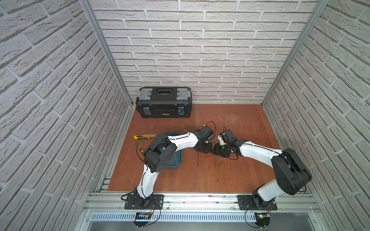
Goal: Put the scattered rulers into the storage box
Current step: Pick up the ruler from the center of the board.
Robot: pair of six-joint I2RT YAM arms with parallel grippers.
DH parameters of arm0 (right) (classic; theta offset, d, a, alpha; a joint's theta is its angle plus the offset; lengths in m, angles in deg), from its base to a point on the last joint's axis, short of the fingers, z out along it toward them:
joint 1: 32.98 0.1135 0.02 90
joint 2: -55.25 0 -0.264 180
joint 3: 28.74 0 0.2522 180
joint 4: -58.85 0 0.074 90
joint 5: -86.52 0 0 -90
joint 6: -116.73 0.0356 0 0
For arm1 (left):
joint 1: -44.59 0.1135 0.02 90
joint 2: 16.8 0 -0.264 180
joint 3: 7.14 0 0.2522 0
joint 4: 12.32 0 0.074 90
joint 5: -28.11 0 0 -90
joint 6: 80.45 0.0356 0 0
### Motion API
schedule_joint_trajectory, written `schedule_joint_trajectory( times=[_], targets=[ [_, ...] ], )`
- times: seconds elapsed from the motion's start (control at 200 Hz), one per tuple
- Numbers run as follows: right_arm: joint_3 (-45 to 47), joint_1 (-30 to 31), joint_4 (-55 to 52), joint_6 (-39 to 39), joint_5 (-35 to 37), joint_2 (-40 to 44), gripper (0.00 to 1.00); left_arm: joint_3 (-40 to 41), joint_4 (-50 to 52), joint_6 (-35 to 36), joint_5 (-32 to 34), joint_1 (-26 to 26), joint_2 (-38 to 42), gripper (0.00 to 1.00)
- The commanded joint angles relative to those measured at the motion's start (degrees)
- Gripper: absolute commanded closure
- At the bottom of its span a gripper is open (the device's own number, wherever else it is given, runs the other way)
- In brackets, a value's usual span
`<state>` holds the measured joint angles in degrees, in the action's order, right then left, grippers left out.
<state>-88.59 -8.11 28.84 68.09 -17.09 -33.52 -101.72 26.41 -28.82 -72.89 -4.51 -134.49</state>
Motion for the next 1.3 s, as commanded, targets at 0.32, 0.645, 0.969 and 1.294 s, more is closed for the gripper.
schedule_joint_trajectory(
  times=[0.32,0.645,0.969,1.294],
  targets=[
    [0.99,-0.93,6.78,2.74,-3.18,-2.13,0.67,3.03,1.22,-0.22,-0.83,0.45,-1.57,0.81],
    [1.82,-1.65,7.05,2.57,-3.75,-1.85,0.73,3.29,0.45,-0.21,-1.37,0.73,-1.67,0.81],
    [3.62,-2.43,12.95,6.02,-7.7,-3.86,0.79,3.27,0.08,-0.39,-1.92,0.99,-1.71,0.81],
    [4.58,-3.3,14.55,7.49,-9.42,-3.49,0.97,2.61,1.23,-0.46,-0.54,1.0,-0.27,0.75]
  ],
)
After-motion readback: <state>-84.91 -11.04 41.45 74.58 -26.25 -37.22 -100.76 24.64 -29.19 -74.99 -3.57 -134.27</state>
